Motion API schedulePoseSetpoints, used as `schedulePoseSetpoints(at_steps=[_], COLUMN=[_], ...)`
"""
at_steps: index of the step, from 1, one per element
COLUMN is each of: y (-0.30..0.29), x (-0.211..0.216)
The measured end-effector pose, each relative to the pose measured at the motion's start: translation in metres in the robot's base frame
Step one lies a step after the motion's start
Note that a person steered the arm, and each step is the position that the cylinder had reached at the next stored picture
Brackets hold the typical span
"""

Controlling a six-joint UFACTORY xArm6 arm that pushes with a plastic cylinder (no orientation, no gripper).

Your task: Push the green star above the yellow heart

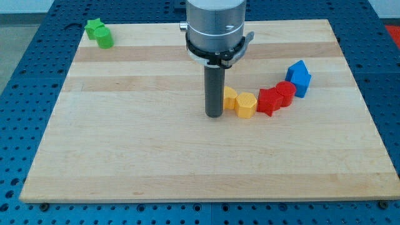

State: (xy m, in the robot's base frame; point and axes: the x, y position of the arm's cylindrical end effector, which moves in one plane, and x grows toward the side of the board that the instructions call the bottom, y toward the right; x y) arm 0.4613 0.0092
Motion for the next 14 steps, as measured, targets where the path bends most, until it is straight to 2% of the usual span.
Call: schedulePoseSetpoints(at_steps=[2, 3, 4, 6, 7, 8, 10, 12, 14], y=[-0.001, -0.042, -0.084, -0.238, -0.314, -0.314, -0.304, -0.308, -0.314], x=[-0.002, -0.014, -0.044, -0.092, -0.148, -0.148, -0.222, -0.261, -0.267])
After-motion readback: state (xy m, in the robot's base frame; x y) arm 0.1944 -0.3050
